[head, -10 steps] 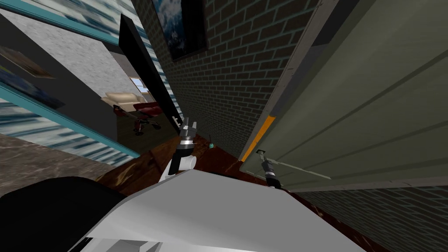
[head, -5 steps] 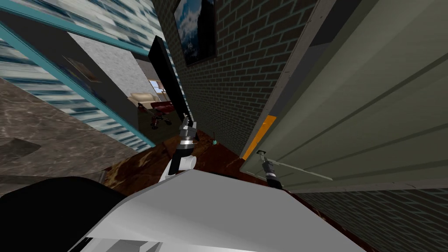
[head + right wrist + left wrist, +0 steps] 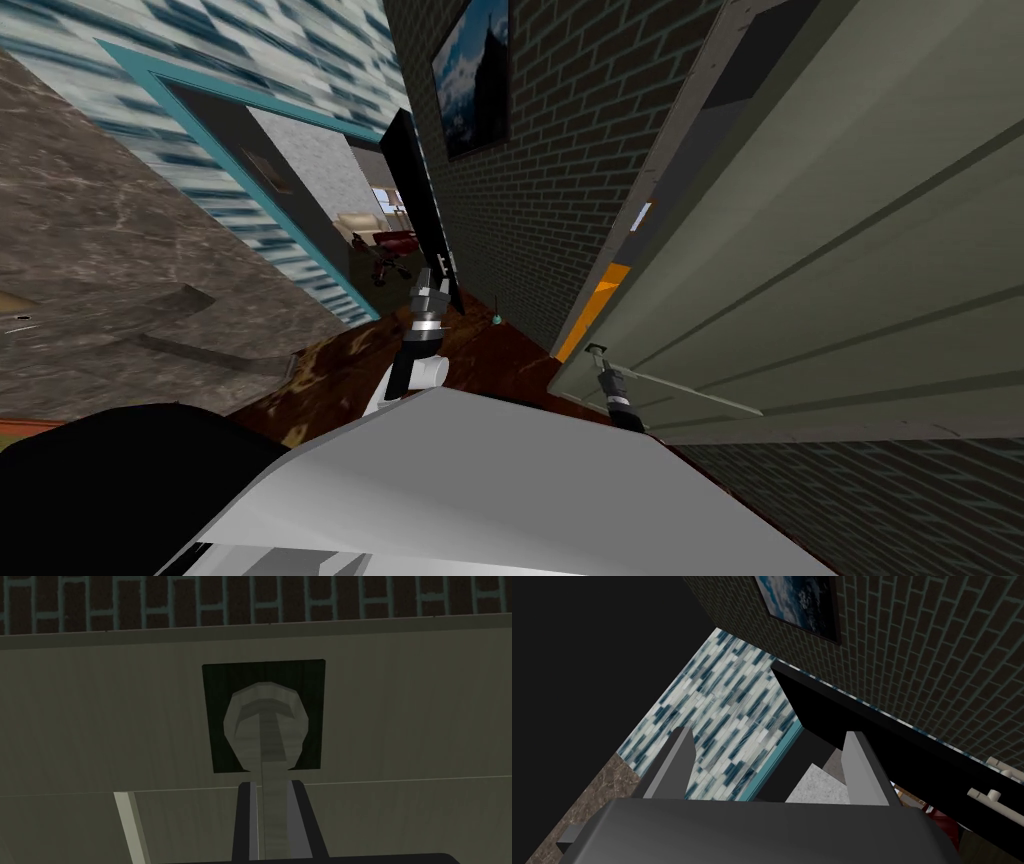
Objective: Pull the door open
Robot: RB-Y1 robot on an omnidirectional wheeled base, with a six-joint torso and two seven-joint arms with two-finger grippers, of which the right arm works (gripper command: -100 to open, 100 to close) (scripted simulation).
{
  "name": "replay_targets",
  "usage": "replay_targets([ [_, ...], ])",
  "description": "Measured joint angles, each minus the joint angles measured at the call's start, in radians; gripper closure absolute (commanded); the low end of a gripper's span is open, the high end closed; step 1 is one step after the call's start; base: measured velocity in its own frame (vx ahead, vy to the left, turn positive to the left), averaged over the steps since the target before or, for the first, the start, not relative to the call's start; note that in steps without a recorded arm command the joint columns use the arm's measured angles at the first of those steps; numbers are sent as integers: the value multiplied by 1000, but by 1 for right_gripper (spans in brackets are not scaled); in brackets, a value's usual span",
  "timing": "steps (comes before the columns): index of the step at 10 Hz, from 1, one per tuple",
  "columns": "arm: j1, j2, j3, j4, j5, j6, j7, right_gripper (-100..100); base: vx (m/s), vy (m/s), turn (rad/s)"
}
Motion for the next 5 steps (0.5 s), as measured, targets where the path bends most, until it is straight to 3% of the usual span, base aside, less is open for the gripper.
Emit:
replay_targets([
  [3, 15, -25, 20, 10, 11, -42, -30, 100, -233, -58, 136],
  [5, 43, -45, 38, 2, 21, -67, -56, 100, -238, -44, 118],
])
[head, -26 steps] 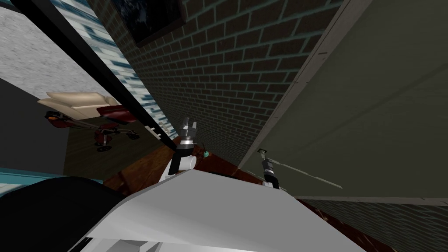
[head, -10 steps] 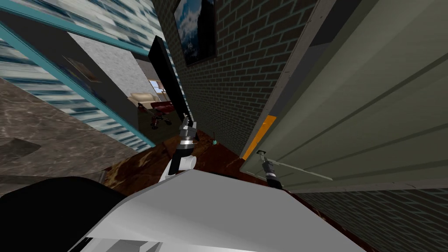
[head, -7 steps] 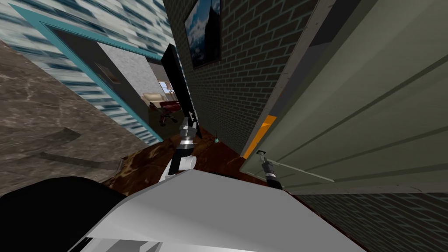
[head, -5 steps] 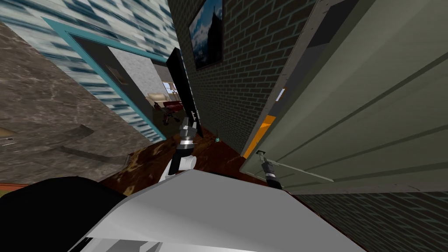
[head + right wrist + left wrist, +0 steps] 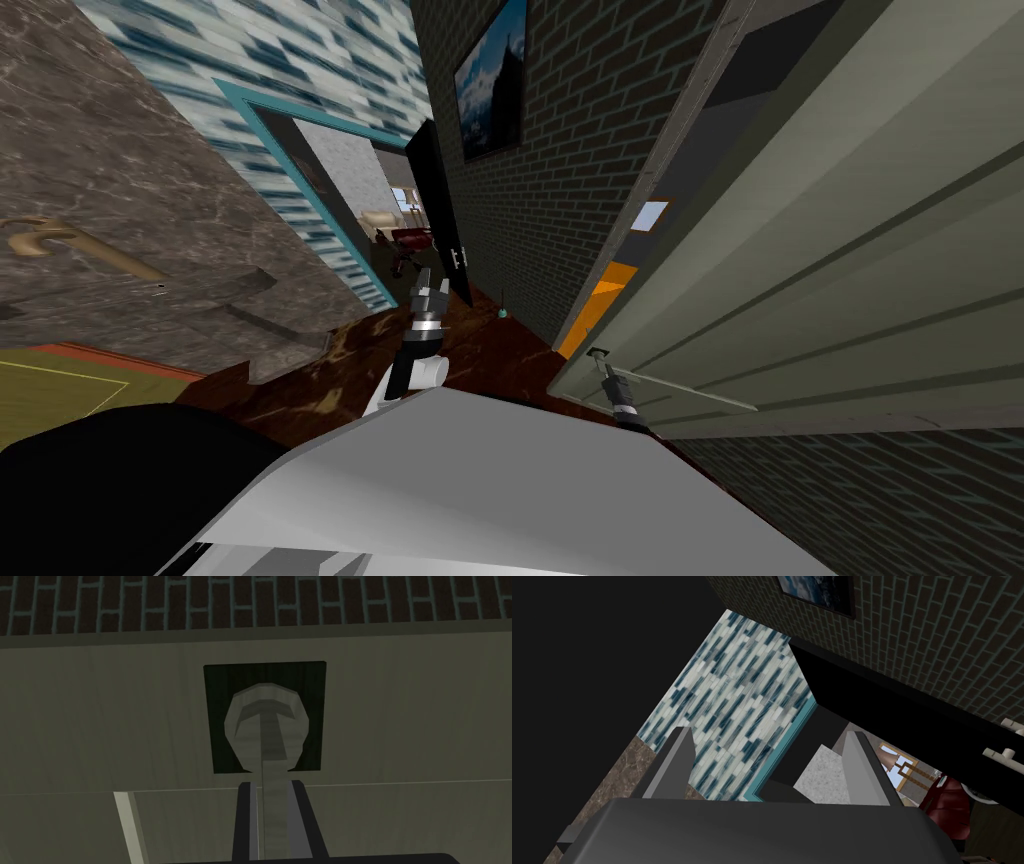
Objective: Pull the door open
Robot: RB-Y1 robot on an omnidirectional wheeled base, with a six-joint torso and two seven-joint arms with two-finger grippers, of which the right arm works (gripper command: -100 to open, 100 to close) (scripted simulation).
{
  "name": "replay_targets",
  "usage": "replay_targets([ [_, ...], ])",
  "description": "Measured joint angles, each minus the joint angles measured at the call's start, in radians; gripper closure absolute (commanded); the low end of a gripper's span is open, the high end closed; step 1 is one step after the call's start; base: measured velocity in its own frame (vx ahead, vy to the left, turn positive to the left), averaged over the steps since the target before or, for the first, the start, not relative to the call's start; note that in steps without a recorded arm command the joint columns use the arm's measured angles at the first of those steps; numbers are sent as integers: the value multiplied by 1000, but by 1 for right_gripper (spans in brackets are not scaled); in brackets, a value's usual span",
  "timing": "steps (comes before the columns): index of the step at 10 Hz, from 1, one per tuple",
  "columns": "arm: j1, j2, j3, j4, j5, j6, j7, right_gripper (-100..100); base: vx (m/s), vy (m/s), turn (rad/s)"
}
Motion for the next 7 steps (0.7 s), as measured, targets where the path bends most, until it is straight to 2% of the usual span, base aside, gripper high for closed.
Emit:
replay_targets([
  [1, 22, -9, 8, -20, 4, -5, -12, 100, -184, -23, 78],
  [2, 25, -15, 14, -7, 8, -21, -21, 100, -80, -2, 9],
  [3, 28, -14, 16, -2, 9, -24, -22, 100, -119, -27, 154],
  [6, 58, -32, 24, -2, 12, -66, -40, 100, -171, -73, 149],
  [7, 56, -36, 28, 16, 14, -88, -46, 100, -167, -37, 133],
])
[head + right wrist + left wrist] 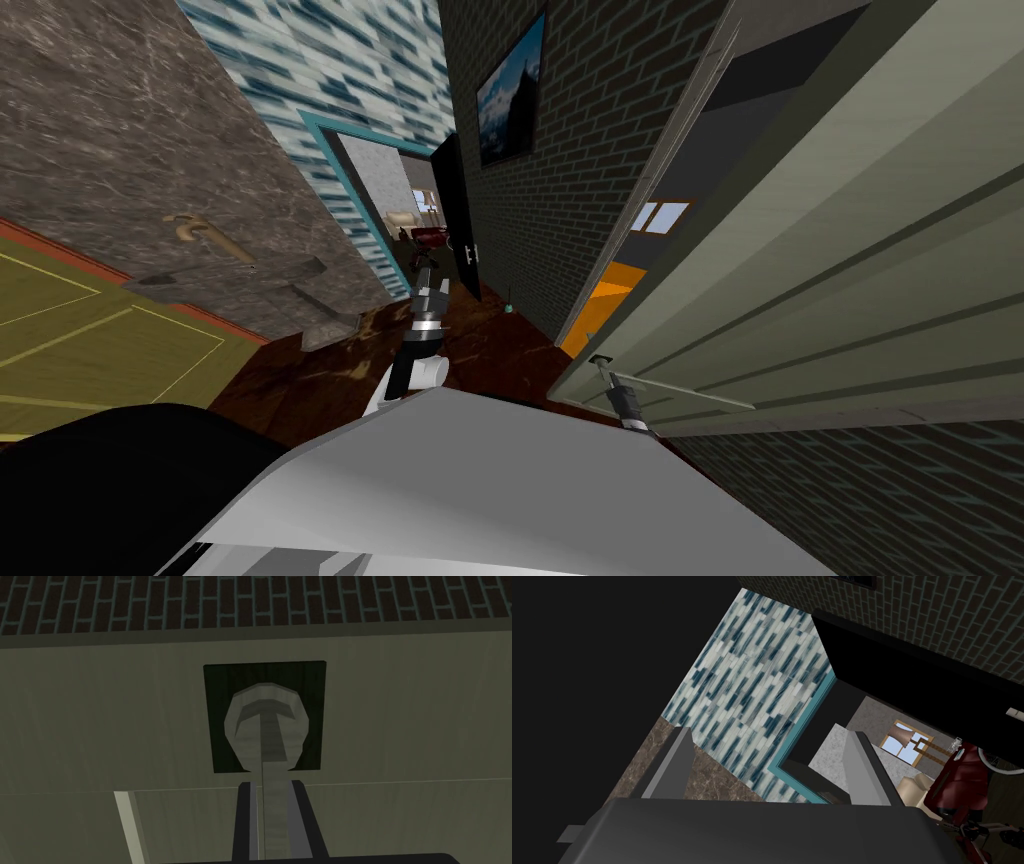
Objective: Pull the door open
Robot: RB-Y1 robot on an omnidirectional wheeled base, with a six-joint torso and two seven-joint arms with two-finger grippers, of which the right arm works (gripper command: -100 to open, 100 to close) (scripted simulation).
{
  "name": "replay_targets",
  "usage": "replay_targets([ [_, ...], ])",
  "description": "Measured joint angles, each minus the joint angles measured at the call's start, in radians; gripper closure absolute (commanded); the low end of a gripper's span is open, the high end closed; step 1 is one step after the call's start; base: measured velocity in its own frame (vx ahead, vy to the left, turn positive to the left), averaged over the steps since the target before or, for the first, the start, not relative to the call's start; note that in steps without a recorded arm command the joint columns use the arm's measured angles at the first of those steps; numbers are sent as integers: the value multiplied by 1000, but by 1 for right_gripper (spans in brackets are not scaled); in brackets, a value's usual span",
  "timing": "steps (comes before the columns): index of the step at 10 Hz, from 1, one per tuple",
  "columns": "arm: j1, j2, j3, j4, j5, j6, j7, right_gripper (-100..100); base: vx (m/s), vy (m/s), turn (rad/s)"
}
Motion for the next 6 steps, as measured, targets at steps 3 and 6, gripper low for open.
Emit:
replay_targets([
  [3, 47, -21, 12, -5, 5, -51, -21, 100, -185, -68, 155],
  [6, 56, -34, 21, 30, 10, -98, -38, 100, -142, -32, 110],
])
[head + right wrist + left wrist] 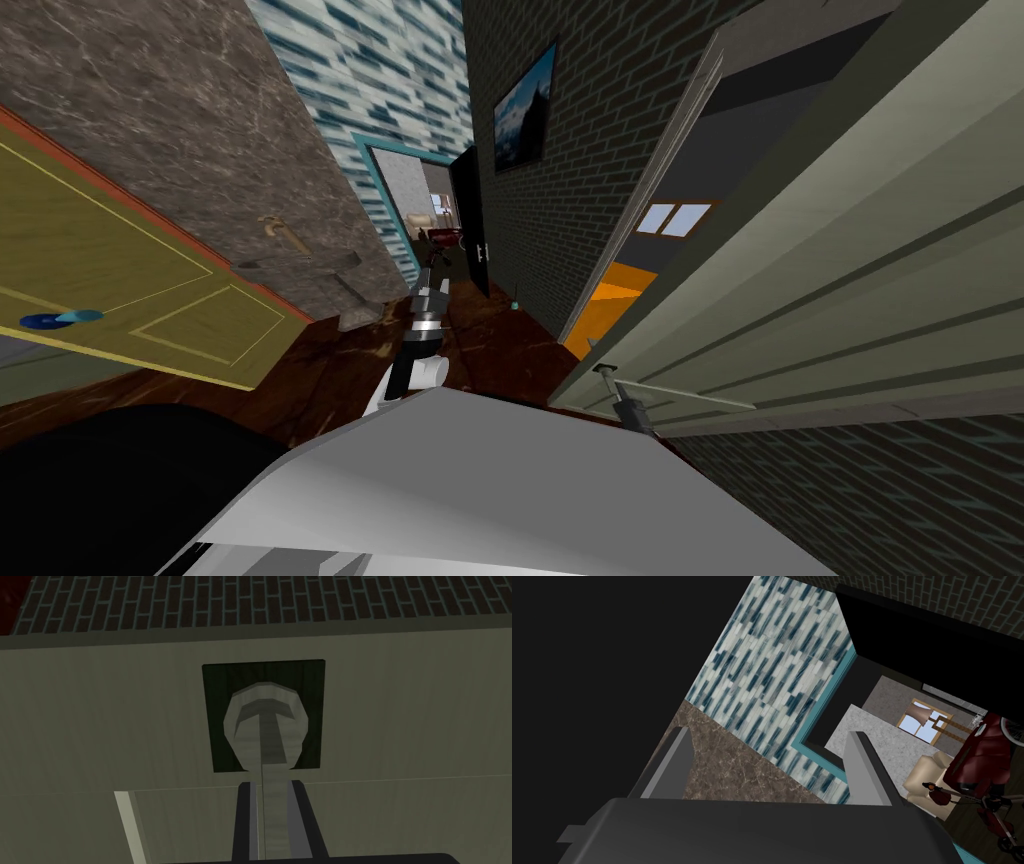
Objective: Pull the door open
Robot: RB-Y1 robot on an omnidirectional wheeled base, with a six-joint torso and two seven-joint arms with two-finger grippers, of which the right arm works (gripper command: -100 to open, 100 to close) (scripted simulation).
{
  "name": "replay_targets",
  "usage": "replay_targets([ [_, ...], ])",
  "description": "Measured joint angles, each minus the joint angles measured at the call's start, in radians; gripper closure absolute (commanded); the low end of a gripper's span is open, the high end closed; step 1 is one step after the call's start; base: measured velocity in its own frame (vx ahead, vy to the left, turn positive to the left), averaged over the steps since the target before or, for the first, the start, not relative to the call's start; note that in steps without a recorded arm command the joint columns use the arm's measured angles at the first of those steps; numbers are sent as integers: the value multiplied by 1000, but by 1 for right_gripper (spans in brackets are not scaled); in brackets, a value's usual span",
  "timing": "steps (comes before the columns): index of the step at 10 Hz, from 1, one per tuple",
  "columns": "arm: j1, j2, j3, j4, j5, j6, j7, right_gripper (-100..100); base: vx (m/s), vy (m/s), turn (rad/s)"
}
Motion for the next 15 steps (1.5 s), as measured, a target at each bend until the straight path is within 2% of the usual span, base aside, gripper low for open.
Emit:
replay_targets([
  [3, 8, -7, 4, 6, 3, -23, -6, 100, -183, -68, 152],
  [4, 2, -9, 6, 26, 5, -39, -9, 100, -180, -76, 141],
  [6, 18, -15, 11, 26, 9, -60, -15, 100, -219, -77, 167],
  [7, 16, -17, 13, 40, 10, -74, -18, 100, -218, -63, 141],
  [8, 28, -21, 14, 29, 11, -78, -20, 100, -184, -70, 126],
  [10, 25, -22, 20, 58, 16, -106, -24, 100, -144, -63, 89],
  [11, 27, -20, 23, 59, 18, -108, -25, 100, -157, -45, 132],
  [13, -9, -10, 9, 81, 30, -98, -21, 100, -210, -49, 136],
  [15, -10, -4, -6, 45, 40, -60, -18, 100, -173, -43, 94],
])
